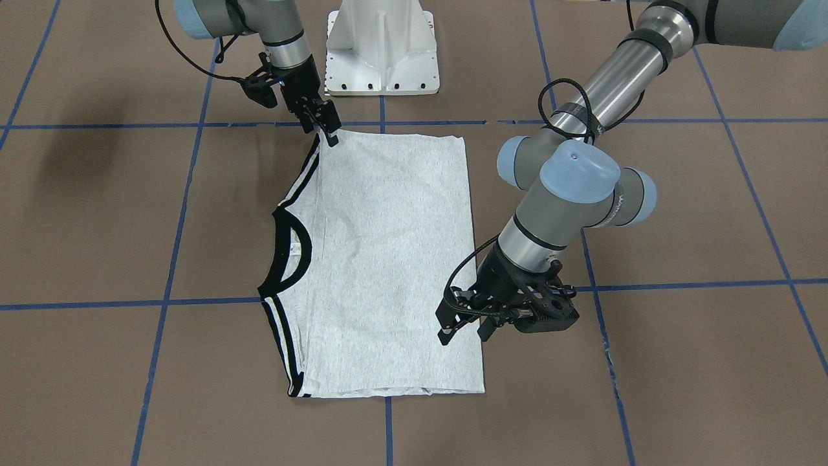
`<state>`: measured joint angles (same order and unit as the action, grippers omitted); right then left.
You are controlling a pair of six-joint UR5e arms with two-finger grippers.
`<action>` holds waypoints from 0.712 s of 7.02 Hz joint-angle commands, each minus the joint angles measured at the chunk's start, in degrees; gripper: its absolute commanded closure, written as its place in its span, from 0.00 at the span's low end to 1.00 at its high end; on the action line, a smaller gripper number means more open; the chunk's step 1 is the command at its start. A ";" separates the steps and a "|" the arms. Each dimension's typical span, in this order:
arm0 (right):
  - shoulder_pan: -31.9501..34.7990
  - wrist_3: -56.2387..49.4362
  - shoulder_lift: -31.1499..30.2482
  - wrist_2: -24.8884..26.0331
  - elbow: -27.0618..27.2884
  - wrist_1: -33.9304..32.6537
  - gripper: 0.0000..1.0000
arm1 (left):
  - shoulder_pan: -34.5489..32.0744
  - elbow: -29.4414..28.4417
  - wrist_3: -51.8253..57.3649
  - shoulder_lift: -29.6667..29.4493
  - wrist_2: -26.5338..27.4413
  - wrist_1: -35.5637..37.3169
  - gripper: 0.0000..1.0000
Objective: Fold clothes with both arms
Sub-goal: 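Move the left gripper to the shirt corner nearest the robot beside the right gripper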
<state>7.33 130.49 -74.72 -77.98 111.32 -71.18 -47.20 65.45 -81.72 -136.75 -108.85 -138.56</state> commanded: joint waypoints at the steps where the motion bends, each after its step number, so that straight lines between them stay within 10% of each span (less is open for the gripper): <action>1: 0.22 0.03 0.45 -0.07 -0.83 -0.01 0.24 | 0.01 0.12 0.07 0.25 0.04 -0.04 0.21; 4: 0.23 0.11 0.45 -0.24 -0.57 -0.01 0.60 | 0.01 0.30 -0.02 0.34 0.04 0.05 0.22; 5: 0.22 0.03 0.45 -0.33 -0.31 -0.01 0.88 | 0.01 0.47 0.07 0.69 0.04 0.05 0.21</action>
<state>7.58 130.56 -74.26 -78.23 110.75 -71.19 -47.20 65.76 -81.71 -136.35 -108.81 -138.52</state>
